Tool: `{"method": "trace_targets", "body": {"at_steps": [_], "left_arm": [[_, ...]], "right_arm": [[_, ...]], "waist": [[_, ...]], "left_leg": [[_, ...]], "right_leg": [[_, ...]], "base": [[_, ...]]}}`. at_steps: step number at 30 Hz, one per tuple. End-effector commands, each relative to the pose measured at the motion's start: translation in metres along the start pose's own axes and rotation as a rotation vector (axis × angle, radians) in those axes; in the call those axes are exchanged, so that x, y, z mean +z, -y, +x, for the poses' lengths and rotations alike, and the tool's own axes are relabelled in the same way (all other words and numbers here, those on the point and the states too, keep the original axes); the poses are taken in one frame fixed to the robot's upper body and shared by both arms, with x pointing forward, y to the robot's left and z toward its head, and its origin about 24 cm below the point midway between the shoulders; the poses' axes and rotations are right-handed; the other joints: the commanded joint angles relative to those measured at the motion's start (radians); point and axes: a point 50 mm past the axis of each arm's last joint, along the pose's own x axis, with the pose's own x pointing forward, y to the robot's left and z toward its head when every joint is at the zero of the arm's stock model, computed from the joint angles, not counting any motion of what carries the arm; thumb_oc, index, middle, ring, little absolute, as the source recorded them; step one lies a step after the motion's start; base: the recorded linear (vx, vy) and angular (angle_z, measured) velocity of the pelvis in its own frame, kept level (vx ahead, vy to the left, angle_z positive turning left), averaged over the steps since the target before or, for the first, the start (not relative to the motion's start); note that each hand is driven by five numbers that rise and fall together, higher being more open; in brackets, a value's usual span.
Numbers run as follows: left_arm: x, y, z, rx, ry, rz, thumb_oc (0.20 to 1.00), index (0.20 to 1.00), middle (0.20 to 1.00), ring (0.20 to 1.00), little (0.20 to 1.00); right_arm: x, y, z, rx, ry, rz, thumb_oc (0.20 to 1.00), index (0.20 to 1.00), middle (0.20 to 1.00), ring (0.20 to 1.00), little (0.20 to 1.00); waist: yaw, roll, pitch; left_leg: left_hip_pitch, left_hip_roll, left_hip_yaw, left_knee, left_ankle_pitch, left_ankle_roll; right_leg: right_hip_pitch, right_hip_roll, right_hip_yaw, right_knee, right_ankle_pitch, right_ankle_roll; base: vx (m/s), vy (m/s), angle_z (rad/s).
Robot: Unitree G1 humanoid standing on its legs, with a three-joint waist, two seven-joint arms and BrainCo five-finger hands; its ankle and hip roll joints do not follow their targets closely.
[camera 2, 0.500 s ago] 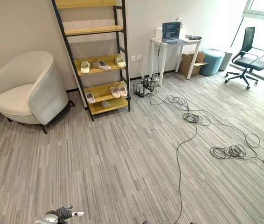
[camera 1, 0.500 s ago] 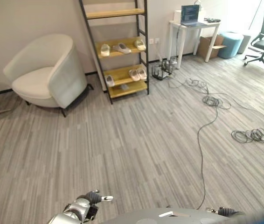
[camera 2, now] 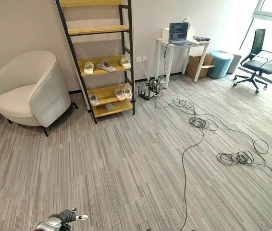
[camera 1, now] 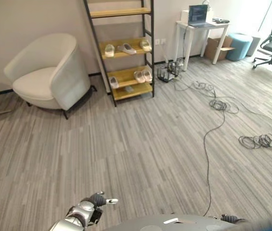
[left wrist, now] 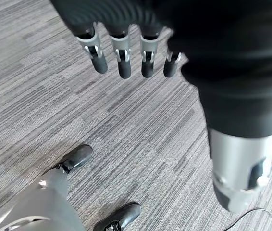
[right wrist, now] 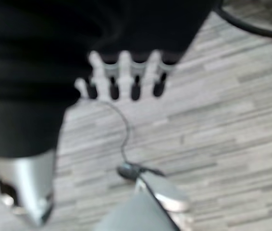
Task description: Arrange the slippers neatly on the shoe rack.
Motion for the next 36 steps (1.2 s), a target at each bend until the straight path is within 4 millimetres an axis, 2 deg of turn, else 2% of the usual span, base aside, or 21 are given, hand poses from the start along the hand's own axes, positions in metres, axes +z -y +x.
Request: {"method": "trace_targets", "body": {"at_steps": [1, 9, 15, 20, 23, 24, 25, 26, 27, 28, 30, 31, 32, 33, 34, 36], "left_arm": [[0.025, -0.004, 0.002, 0.032, 0.059, 0.08, 1.0, 1.0, 1.0, 1.0, 1.0], [0.017, -0.005, 0.002, 0.03, 0.029, 0.157, 1.0, 1.0, 1.0, 1.0, 1.0], [0.026, -0.003, 0.002, 0.024, 0.058, 0.194, 1.0, 1.0, 1.0, 1.0, 1.0], [0.031, -0.001, 0.002, 0.023, 0.075, 0.227, 1.0, 1.0, 1.0, 1.0, 1.0], [0.04, 0.001, 0.002, 0.021, 0.115, 0.236, 1.0, 1.0, 1.0, 1.0, 1.0], [0.046, 0.0, 0.002, 0.026, 0.136, 0.254, 1.0, 1.0, 1.0, 1.0, 1.0], [0.055, -0.002, 0.001, 0.035, 0.162, 0.256, 1.0, 1.0, 1.0, 1.0, 1.0], [0.061, -0.002, 0.001, 0.039, 0.18, 0.249, 1.0, 1.0, 1.0, 1.0, 1.0], [0.061, -0.001, 0.001, 0.039, 0.181, 0.249, 1.0, 1.0, 1.0, 1.0, 1.0], [0.065, -0.001, 0.001, 0.041, 0.196, 0.248, 1.0, 1.0, 1.0, 1.0, 1.0], [0.07, 0.004, 0.001, 0.031, 0.214, 0.249, 1.0, 1.0, 1.0, 1.0, 1.0], [0.07, 0.004, 0.001, 0.031, 0.215, 0.249, 1.0, 1.0, 1.0, 1.0, 1.0], [0.066, 0.011, 0.001, 0.01, 0.205, 0.247, 1.0, 1.0, 1.0, 1.0, 1.0], [0.062, 0.01, 0.002, 0.009, 0.196, 0.262, 1.0, 1.0, 1.0, 1.0, 1.0], [0.059, 0.008, 0.002, 0.014, 0.188, 0.269, 1.0, 1.0, 1.0, 1.0, 1.0], [0.05, 0.004, 0.002, 0.025, 0.162, 0.271, 1.0, 1.0, 1.0, 1.0, 1.0]], "right_arm": [[0.021, -0.002, 0.001, -0.005, 0.054, 0.022, 1.0, 1.0, 1.0, 1.0, 1.0], [0.016, -0.003, 0.001, -0.012, 0.049, 0.019, 1.0, 1.0, 1.0, 1.0, 1.0], [0.013, -0.005, 0.001, -0.007, 0.042, 0.045, 1.0, 1.0, 1.0, 1.0, 1.0], [0.017, -0.002, 0.001, -0.016, 0.056, 0.076, 1.0, 1.0, 1.0, 1.0, 1.0], [0.01, -0.005, 0.001, -0.006, 0.028, 0.073, 1.0, 1.0, 1.0, 1.0, 1.0], [0.008, -0.004, 0.001, -0.004, 0.022, 0.065, 1.0, 1.0, 1.0, 1.0, 1.0], [0.002, 0.0, 0.0, -0.016, 0.001, 0.077, 1.0, 1.0, 1.0, 1.0, 1.0], [-0.002, 0.004, 0.0, -0.029, -0.013, 0.111, 1.0, 1.0, 1.0, 1.0, 1.0], [-0.002, 0.004, 0.0, -0.029, -0.012, 0.111, 1.0, 1.0, 1.0, 1.0, 1.0], [-0.005, 0.01, -0.001, -0.048, -0.023, 0.151, 1.0, 1.0, 1.0, 1.0, 1.0], [-0.009, 0.017, -0.002, -0.066, -0.033, 0.175, 1.0, 1.0, 1.0, 1.0, 1.0], [-0.009, 0.017, -0.002, -0.066, -0.032, 0.175, 1.0, 1.0, 1.0, 1.0, 1.0], [-0.008, 0.02, -0.002, -0.071, -0.026, 0.155, 1.0, 1.0, 1.0, 1.0, 1.0], [-0.007, 0.022, -0.002, -0.076, -0.022, 0.122, 1.0, 1.0, 1.0, 1.0, 1.0], [-0.005, 0.024, -0.002, -0.083, -0.013, 0.108, 1.0, 1.0, 1.0, 1.0, 1.0], [0.004, 0.025, -0.002, -0.087, 0.013, 0.103, 1.0, 1.0, 1.0, 1.0, 1.0]], "waist": [[0.004, 0.004, 0.065], [0.002, 0.004, 0.073], [-0.004, 0.013, 0.08], [-0.018, 0.022, 0.098], [-0.026, 0.017, 0.117], [-0.022, 0.008, 0.132], [-0.013, -0.003, 0.152], [-0.009, -0.01, 0.163], [-0.01, -0.008, 0.163], [-0.004, -0.009, 0.178], [0.01, -0.01, 0.201], [0.01, -0.01, 0.198], [0.033, -0.007, 0.197], [0.052, 0.007, 0.195], [0.068, 0.01, 0.193], [0.098, 0.01, 0.192]], "left_leg": [[-0.014, -0.02, 0.021, 0.01, -0.063, -0.002], [-0.006, -0.012, 0.016, 0.01, -0.058, -0.01], [-0.001, 0.001, 0.019, 0.01, -0.052, -0.019], [0.005, 0.036, 0.026, 0.01, -0.037, -0.037], [-0.005, 0.097, 0.044, 0.108, -0.048, -0.061], [-0.036, 0.116, 0.042, 0.189, -0.055, -0.065], [-0.102, 0.147, 0.033, 0.334, -0.042, -0.056], [-0.139, 0.157, 0.036, 0.413, -0.012, -0.049], [-0.145, 0.161, 0.033, 0.422, -0.016, -0.05], [-0.182, 0.156, 0.032, 0.485, 0.007, -0.039], [-0.262, 0.08, -0.004, 0.506, -0.031, -0.01], [-0.265, 0.078, -0.004, 0.502, -0.028, -0.009], [-0.336, 0.028, -0.002, 0.416, -0.036, 0.006], [-0.39, 0.023, 0.065, 0.328, 0.038, -0.004], [-0.414, 0.004, 0.114, 0.254, 0.059, -0.006], [-0.453, -0.023, 0.123, 0.17, 0.074, -0.004]], "right_leg": [[0.094, -0.032, -0.036, 0.009, -0.172, 0.081], [0.101, -0.02, -0.043, 0.009, -0.183, 0.07], [0.105, -0.008, -0.047, 0.009, -0.191, 0.061], [0.096, 0.018, -0.038, 0.029, -0.203, 0.039], [0.072, 0.046, -0.009, 0.105, -0.243, 0.007], [0.076, 0.05, -0.001, 0.121, -0.251, -0.004], [0.09, 0.057, 0.004, 0.128, -0.257, -0.024], [0.099, 0.054, 0.001, 0.132, -0.26, -0.033], [0.097, 0.057, -0.001, 0.133, -0.26, -0.034], [0.1, 0.056, 0.0, 0.147, -0.266, -0.043], [0.108, 0.053, 0.021, 0.159, -0.282, -0.042], [0.104, 0.053, 0.02, 0.159, -0.281, -0.042], [0.137, 0.06, 0.031, 0.135, -0.306, -0.033], [0.174, 0.075, 0.029, 0.121, -0.333, -0.031], [0.198, 0.083, 0.036, 0.115, -0.352, -0.031], [0.234, 0.096, 0.065, 0.111, -0.373, -0.031]], "base": [[-0.01, -0.024, 0.14], [0.02, -0.061, 0.05], [0.0, -0.092, 0.0], [0.0, -0.168, 0.01], [0.05, -0.23, -0.04], [0.08, -0.32, -0.31], [0.12, -0.331, -0.48], [0.1, -0.245, -0.52], [0.07, -0.138, -0.22], [0.05, -0.073, 0.04], [0.08, -0.046, 0.03], [0.21, -0.017, -0.13], [0.36, -0.02, -0.34], [0.49, -0.012, -0.48], [0.42, 0.011, -0.35], [0.36, 0.057, 0.36]]}}
